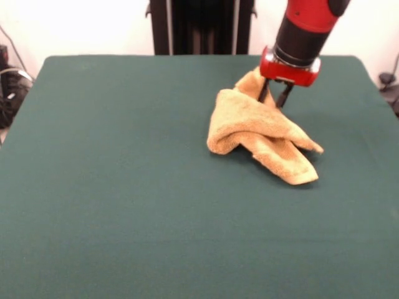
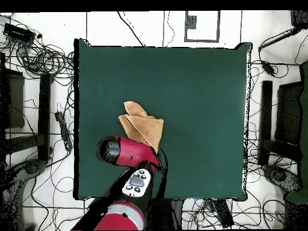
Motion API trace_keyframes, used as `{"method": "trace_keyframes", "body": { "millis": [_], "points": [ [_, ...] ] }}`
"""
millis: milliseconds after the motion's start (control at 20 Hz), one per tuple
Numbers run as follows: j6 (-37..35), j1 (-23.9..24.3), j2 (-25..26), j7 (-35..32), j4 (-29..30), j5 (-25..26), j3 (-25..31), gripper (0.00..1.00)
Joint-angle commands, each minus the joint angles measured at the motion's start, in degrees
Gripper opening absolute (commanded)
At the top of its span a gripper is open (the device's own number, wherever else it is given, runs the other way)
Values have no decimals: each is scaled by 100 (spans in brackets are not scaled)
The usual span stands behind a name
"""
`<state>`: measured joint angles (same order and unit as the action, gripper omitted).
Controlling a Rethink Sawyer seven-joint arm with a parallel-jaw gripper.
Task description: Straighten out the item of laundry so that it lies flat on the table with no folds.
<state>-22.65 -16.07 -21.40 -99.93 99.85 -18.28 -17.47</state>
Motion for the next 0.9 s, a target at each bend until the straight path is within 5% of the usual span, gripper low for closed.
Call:
{"method": "trace_keyframes", "body": {
  "millis": [50,200,550,900],
  "points": [
    [246,-304,236,-1705,59,-429,525,0],
    [330,-254,122,-2124,428,-889,786,0],
    [253,-502,-5,-2093,494,-1031,530,0],
    [-1081,-513,-1221,-1621,846,-435,-248,0]
  ]
}}
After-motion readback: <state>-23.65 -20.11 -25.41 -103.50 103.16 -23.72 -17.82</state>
